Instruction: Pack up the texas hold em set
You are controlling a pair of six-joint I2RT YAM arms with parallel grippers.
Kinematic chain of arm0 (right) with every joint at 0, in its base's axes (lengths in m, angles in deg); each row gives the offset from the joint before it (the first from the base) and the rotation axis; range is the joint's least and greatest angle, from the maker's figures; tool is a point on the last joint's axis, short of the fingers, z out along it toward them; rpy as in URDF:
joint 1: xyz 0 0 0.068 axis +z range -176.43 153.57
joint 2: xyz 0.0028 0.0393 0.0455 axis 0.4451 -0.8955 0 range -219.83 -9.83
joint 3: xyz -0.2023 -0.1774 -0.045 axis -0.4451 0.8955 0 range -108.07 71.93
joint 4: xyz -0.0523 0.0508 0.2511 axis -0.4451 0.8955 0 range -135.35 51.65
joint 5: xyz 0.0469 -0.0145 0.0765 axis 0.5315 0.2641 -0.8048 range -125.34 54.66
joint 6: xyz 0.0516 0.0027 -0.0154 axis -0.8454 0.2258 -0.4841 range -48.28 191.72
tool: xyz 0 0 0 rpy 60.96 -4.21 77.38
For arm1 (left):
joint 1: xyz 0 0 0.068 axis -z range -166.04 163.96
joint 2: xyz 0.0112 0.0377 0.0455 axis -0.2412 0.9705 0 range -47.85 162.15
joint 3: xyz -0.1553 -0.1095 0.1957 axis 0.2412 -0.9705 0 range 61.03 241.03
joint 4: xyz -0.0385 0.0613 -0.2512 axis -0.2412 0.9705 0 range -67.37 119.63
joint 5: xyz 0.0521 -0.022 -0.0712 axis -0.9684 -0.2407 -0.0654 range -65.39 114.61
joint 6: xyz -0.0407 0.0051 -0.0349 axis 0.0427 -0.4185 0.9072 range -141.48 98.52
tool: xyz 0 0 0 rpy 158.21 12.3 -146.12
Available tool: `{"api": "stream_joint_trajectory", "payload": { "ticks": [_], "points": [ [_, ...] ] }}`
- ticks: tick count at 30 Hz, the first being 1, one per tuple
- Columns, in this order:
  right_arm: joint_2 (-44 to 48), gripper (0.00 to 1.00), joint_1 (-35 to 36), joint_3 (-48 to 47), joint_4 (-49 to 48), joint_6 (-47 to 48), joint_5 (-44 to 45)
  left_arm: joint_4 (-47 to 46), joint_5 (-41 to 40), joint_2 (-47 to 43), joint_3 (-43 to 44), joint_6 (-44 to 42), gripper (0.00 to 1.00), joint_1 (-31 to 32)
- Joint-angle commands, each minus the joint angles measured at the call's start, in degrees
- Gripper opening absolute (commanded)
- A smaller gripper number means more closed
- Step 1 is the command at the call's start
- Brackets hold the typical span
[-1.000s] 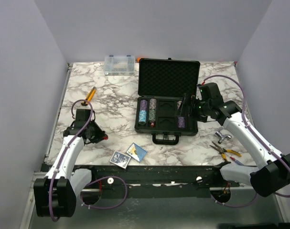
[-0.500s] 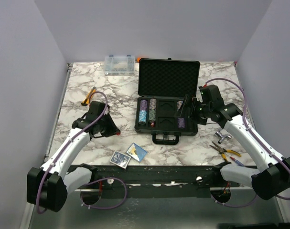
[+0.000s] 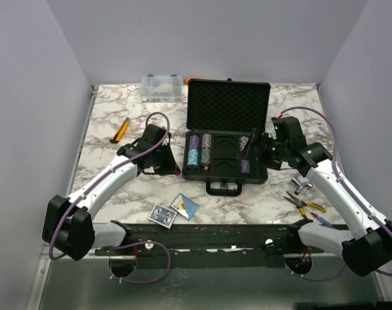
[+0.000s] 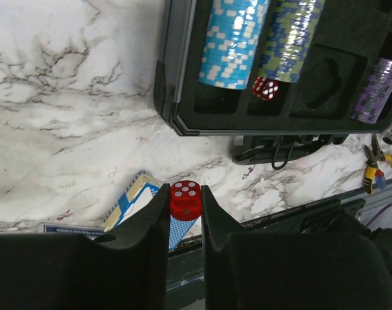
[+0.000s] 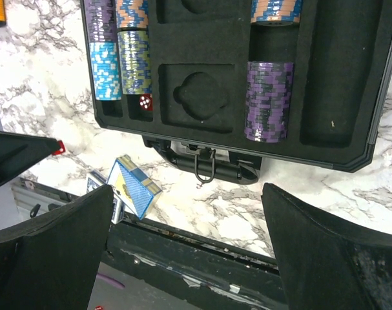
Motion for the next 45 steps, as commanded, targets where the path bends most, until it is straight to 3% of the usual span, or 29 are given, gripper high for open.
{"api": "stream_joint_trajectory", "payload": {
  "ticks": [1, 21, 45],
  "points": [
    [1.34, 1.0, 0.2, 0.59, 1.72, 0.37, 1.27, -1.42, -1.13, 4.32, 4.8, 0.46, 0.0, 1.91],
    [2.85, 1.0, 0.15, 1.83, 3.66, 1.13, 2.08, -2.21, -3.56, 16.79, 10.96, 6.7, 0.0, 6.81],
    [1.78, 1.0, 0.13, 2.02, 2.9, 1.65, 1.3, -2.92, -5.64, 20.03, 11.43, 8.27, 0.0, 6.81]
  ]
}}
